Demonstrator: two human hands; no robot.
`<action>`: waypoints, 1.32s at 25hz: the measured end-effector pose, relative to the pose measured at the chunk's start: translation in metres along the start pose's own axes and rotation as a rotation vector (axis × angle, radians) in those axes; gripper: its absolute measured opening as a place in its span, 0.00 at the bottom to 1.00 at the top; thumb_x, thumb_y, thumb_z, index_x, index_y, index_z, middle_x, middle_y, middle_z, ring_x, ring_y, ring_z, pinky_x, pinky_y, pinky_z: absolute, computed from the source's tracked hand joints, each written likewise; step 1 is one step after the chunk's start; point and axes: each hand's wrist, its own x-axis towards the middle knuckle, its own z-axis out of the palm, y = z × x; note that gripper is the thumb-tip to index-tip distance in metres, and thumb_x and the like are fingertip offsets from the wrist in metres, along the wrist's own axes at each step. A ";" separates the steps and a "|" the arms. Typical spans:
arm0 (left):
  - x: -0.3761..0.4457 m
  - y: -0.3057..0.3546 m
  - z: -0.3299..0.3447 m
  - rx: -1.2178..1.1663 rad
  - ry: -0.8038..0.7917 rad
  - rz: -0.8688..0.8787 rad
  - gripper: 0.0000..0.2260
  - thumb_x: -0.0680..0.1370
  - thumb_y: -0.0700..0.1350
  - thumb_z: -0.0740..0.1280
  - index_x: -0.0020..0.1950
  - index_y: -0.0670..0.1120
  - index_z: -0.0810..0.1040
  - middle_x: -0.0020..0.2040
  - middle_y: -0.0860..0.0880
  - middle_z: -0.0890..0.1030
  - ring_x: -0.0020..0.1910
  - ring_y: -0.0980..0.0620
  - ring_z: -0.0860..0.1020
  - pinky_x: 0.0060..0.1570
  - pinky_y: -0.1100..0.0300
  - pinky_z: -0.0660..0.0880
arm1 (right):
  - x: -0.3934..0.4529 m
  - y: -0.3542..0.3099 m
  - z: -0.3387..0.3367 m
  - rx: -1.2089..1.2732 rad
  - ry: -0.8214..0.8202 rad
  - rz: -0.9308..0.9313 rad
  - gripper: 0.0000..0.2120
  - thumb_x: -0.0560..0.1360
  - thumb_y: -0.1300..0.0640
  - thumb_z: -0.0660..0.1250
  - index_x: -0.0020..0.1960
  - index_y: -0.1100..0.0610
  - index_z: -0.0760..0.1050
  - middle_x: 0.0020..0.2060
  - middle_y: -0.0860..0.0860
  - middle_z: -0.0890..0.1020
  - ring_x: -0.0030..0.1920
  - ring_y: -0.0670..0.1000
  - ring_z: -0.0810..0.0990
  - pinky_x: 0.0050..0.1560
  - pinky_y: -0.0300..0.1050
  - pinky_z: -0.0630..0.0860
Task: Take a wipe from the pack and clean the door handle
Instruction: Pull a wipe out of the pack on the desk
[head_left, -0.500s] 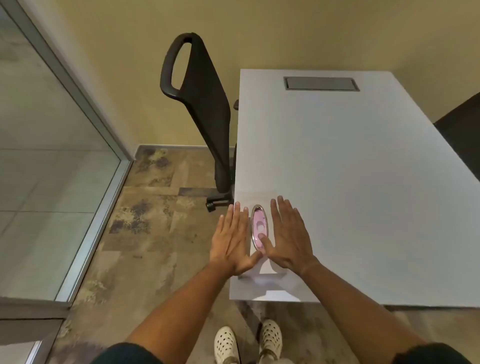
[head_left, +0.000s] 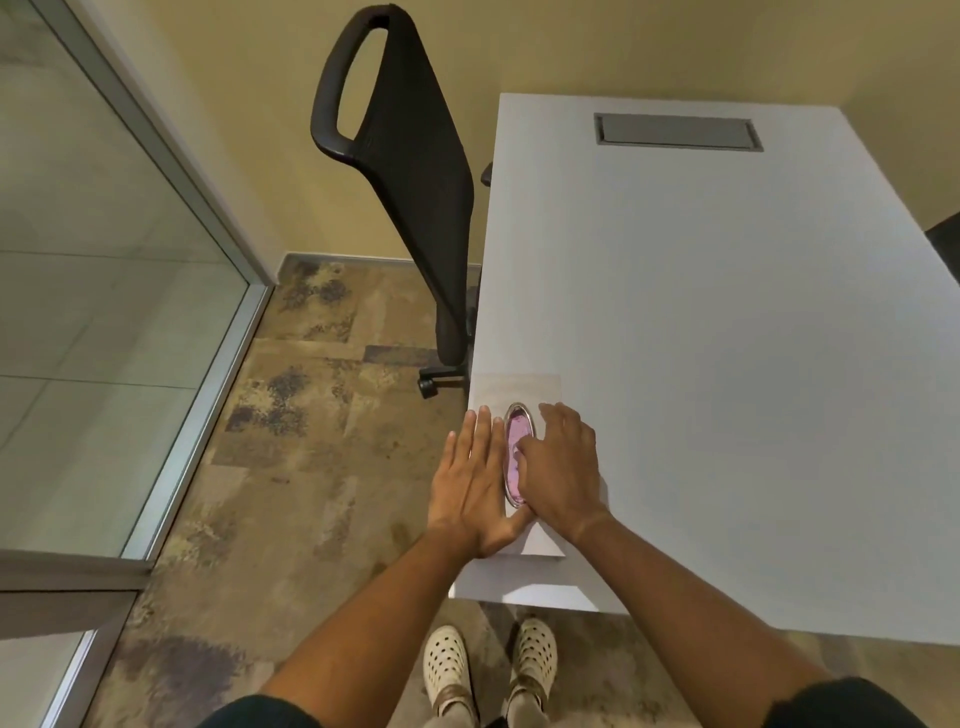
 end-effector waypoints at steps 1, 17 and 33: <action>-0.001 0.000 0.000 -0.003 -0.001 -0.001 0.48 0.74 0.77 0.41 0.71 0.45 0.18 0.77 0.42 0.26 0.77 0.44 0.27 0.78 0.44 0.38 | 0.001 0.000 0.000 -0.119 -0.011 -0.060 0.22 0.79 0.44 0.62 0.71 0.51 0.71 0.77 0.53 0.62 0.77 0.56 0.56 0.76 0.52 0.54; -0.002 0.004 -0.007 -0.011 0.005 -0.005 0.46 0.73 0.77 0.40 0.71 0.46 0.19 0.77 0.42 0.27 0.78 0.43 0.29 0.78 0.44 0.39 | -0.003 0.005 -0.010 -0.072 0.105 -0.163 0.17 0.79 0.45 0.63 0.62 0.52 0.78 0.66 0.53 0.75 0.65 0.53 0.71 0.65 0.46 0.65; -0.004 0.003 -0.007 0.007 0.006 -0.008 0.47 0.70 0.79 0.34 0.70 0.46 0.18 0.78 0.42 0.28 0.78 0.43 0.28 0.78 0.45 0.37 | 0.003 0.010 -0.066 1.199 0.210 0.159 0.08 0.77 0.49 0.51 0.47 0.50 0.66 0.40 0.47 0.70 0.42 0.47 0.71 0.47 0.48 0.76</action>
